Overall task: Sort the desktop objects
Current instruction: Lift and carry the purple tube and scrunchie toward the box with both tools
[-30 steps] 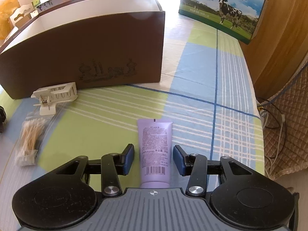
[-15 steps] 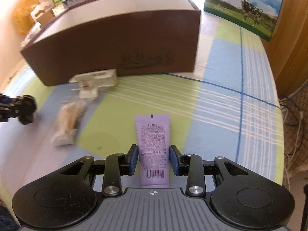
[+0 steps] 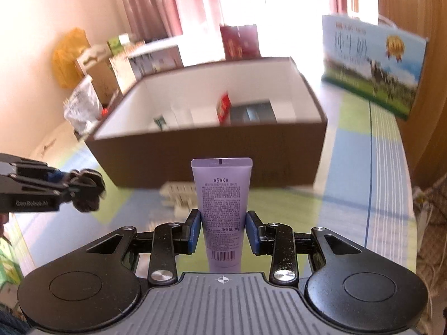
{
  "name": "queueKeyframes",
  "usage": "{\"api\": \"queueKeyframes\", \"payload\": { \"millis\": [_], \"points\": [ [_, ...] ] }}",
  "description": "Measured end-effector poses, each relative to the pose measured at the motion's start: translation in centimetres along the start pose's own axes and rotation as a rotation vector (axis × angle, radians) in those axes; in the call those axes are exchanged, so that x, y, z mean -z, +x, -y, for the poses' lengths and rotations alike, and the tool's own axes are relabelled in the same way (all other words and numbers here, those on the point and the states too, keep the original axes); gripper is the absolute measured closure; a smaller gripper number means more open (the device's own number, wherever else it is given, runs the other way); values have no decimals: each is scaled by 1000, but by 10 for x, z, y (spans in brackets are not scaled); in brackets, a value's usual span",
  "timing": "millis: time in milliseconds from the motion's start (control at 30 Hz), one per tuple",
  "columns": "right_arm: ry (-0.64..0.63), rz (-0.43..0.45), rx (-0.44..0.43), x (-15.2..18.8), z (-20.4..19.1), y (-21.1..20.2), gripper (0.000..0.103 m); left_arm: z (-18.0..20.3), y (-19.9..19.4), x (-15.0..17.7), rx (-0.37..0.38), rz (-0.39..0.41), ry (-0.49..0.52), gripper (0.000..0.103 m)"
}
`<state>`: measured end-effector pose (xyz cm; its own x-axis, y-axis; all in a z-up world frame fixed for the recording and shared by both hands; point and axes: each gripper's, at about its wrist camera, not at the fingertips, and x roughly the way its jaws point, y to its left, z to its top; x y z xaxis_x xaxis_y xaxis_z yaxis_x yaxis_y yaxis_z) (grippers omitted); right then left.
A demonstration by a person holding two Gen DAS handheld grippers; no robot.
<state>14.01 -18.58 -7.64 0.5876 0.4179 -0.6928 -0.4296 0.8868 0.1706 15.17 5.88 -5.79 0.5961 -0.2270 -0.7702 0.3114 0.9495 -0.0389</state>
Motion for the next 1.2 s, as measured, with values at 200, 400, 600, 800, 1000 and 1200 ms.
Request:
{"api": "queueKeyframes", "payload": {
  "millis": [200,400,600,800,1000,1200],
  "points": [
    [-6,78,-29,-30,-8,-17,71,-1,-13,-22,25,56,-5,80],
    [-7,130,-66,-58,-13,-24,71,-6,-20,-49,20,99,0,80],
    [-18,157,-91,-87,-19,-15,71,-20,-17,-79,-5,150,-7,80],
    [-24,161,-107,-119,-27,13,71,-35,1,-107,-26,148,-5,80],
    [-14,140,-109,-147,-27,51,71,-55,28,-129,-27,126,-29,80],
    [5,93,-83,-163,-19,94,71,-73,58,-143,-40,93,-43,79]
  ]
}}
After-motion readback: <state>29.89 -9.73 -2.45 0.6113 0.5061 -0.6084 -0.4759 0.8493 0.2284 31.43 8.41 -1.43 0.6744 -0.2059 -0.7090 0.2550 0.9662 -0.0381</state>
